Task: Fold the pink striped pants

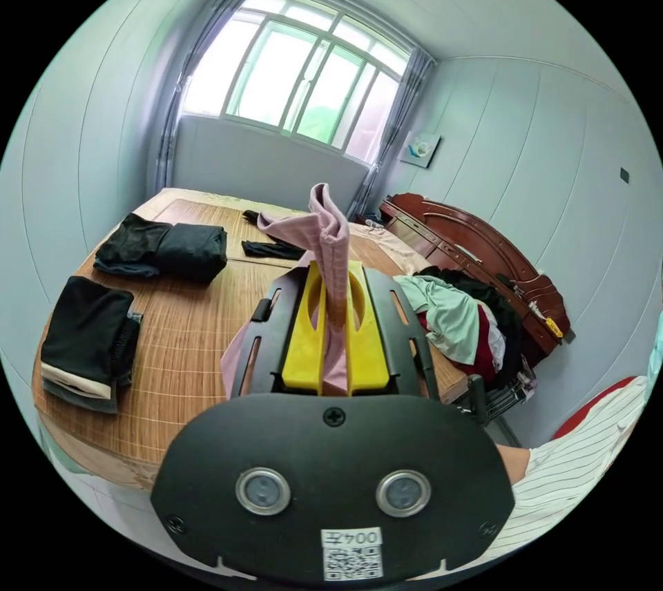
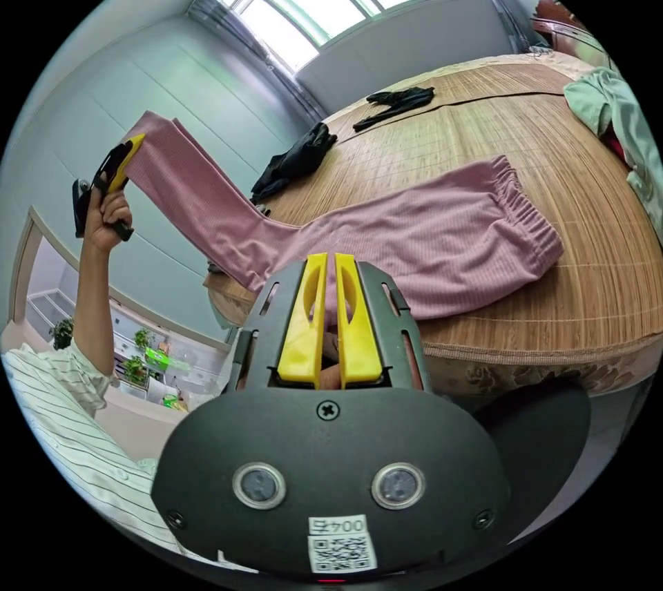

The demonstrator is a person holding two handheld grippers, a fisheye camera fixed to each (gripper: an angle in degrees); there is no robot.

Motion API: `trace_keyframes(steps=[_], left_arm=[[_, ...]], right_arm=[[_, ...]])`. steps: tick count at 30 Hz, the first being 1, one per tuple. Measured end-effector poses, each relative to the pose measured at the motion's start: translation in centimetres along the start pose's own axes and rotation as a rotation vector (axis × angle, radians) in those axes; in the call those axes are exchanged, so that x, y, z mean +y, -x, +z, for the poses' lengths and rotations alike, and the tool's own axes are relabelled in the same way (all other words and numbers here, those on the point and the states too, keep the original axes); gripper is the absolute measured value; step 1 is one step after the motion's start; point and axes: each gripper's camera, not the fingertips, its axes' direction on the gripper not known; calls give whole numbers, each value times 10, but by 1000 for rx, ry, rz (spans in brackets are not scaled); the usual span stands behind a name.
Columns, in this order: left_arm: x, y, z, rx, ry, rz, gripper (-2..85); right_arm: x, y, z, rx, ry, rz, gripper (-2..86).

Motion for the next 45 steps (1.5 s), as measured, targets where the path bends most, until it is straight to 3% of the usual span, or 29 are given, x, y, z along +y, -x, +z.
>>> trace_keyframes(steps=[15,19,21,26,32,38,41,45], left_arm=[[38,-303,261,-164,342,286,38],[63,-350,311,-135,456,327,38],[68,-371,316,-155,463,353,38],[66,-434,309,-232,425,487,39],[70,-507,304,-387,417,732,40],[89,-566,306,-528,424,976,39],[94,-579,303,-549,434,1007,37],[94,-581,278,-604,383,991,45]], right_arm=[[24,-156,-40,-48,-99,248,57],[26,-203,-36,-226,-123,362,98],[14,-239,-27,-383,-131,460,117],[-47,-268,-1,-489,-53,487,145],[-132,-243,54,-428,190,407,164],[-179,-231,87,-243,378,369,166],[-185,-238,112,-151,513,394,126],[-198,-229,117,-137,476,350,46]])
